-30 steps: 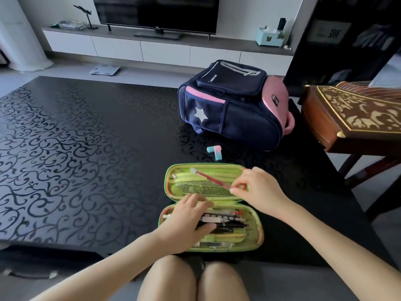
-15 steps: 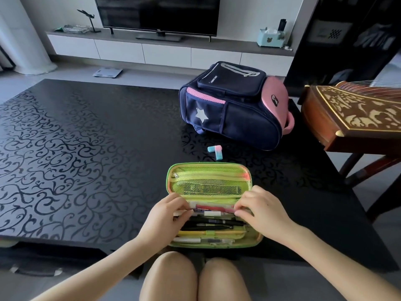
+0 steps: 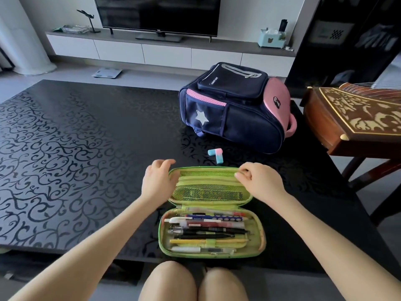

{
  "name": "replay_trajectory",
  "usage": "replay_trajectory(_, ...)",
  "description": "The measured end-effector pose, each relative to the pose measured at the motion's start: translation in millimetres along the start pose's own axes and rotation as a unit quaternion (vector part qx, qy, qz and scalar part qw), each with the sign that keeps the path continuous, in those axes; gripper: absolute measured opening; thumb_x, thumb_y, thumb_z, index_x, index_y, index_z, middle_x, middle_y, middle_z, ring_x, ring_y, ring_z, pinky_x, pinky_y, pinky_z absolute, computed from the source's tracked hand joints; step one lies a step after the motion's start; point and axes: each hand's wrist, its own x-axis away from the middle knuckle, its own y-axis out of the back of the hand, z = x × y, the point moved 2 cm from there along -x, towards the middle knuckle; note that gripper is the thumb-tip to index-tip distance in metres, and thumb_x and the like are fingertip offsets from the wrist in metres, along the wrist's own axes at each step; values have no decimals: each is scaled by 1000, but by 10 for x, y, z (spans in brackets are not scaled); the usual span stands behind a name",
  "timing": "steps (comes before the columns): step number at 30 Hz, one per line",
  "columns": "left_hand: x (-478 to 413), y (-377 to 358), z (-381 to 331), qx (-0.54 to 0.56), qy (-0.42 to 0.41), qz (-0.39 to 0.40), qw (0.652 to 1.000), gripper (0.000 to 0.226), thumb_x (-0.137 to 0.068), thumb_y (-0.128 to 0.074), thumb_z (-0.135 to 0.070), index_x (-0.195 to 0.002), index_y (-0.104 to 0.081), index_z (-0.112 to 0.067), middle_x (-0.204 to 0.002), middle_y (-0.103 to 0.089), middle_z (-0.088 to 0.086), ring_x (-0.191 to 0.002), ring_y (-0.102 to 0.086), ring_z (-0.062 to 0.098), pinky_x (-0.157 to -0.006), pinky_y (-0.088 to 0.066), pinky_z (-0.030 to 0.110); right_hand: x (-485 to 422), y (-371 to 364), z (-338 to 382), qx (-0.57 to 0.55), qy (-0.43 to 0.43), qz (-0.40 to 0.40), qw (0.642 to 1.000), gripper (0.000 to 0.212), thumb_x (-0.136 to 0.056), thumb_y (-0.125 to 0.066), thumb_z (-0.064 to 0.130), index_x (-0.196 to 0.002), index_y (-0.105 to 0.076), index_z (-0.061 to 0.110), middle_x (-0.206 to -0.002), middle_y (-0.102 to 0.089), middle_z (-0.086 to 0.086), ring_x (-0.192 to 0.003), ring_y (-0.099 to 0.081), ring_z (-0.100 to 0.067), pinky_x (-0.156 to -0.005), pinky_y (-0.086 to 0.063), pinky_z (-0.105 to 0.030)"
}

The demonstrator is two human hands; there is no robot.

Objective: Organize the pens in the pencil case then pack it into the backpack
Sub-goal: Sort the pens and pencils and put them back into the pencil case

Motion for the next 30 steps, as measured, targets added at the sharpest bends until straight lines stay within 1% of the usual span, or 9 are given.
replay_trajectory(2,-233,-71,8,30,25,103,994,45,-93,-49,-35,-135,-42,-18,-133,-50,10,-111,-54,29,-95,-43,37,-114,-53,-74,55,-66,92,992,27,-90,-50,45,-104,-56,23,-95,-62,1,-92,-61,-23,-66,-43,-30)
replay_trajectory(4,-331,-132,-1,103,38,175,978,42,-92,-53,-33,-130,-48,-17,-126,-57,6,-106,-58,23,-93,-46,33,-107,-85,-119,24,-91,130,987,32,-90,-53,40,-117,-54,23,-102,-64,0,-94,-61,-23,-70,-45,-31)
replay_trajectory(7,-376,-99,43,98,3,171,980,22,-91,-56,-20,-110,-65,-15,-104,-68,3,-94,-63,21,-77,-45,25,-45,-155,-143,-107,-85,99,986,29,-92,-53,26,-121,-53,20,-87,-64,4,-82,-64,-19,-72,-51,-32)
replay_trajectory(11,-406,170,354,91,11,127,988,16,-90,-57,-13,-101,-69,-12,-93,-70,5,-85,-65,24,-71,-45,24,-101,-340,-174,-313,-163,94,931,26,-95,-45,17,-120,-52,14,-90,-66,-8,-79,-66,-23,-69,-57,-35)
replay_trajectory(16,-444,464,806,68,77,59,993,18,-90,-56,-8,-103,-67,-8,-94,-69,14,-84,-62,31,-77,-46,33,-476,-546,-110,-148,-140,65,977,47,-87,-60,32,-130,-47,18,-113,-59,-7,-100,-59,-24,-82,-45,-32)
replay_trajectory(21,-475,448,911,74,106,24,991,22,-91,-54,-8,-110,-65,-7,-101,-66,12,-93,-59,30,-84,-44,34,-966,-607,151,-37,-53,59,996,65,-89,-54,41,-145,-25,25,-138,-36,-9,-116,-48,-32,-90,-42,-39)
replay_trajectory(25,-506,400,916,76,107,14,991,22,-91,-54,-7,-109,-66,-7,-104,-66,13,-94,-58,27,-81,-41,31,-1205,-663,307,96,57,115,987,52,-95,-47,30,-144,-29,27,-141,-34,-3,-118,-41,-30,-89,-43,-40)
replay_trajectory(28,-513,391,946,77,108,12,991,22,-91,-54,-8,-110,-65,-7,-106,-66,11,-93,-57,25,-80,-39,28,-1144,-685,372,136,42,96,985,31,-94,-44,14,-126,-47,13,-125,-43,-11,-105,-53,-33,-70,-40,-35)
replay_trajectory(30,-512,388,973,70,106,6,992,23,-90,-57,-11,-111,-66,-10,-108,-67,10,-98,-59,26,-81,-41,28,-989,-650,359,132,8,77,988,24,-94,-45,13,-117,-50,9,-118,-48,-12,-99,-58,-33,-67,-38,-33)
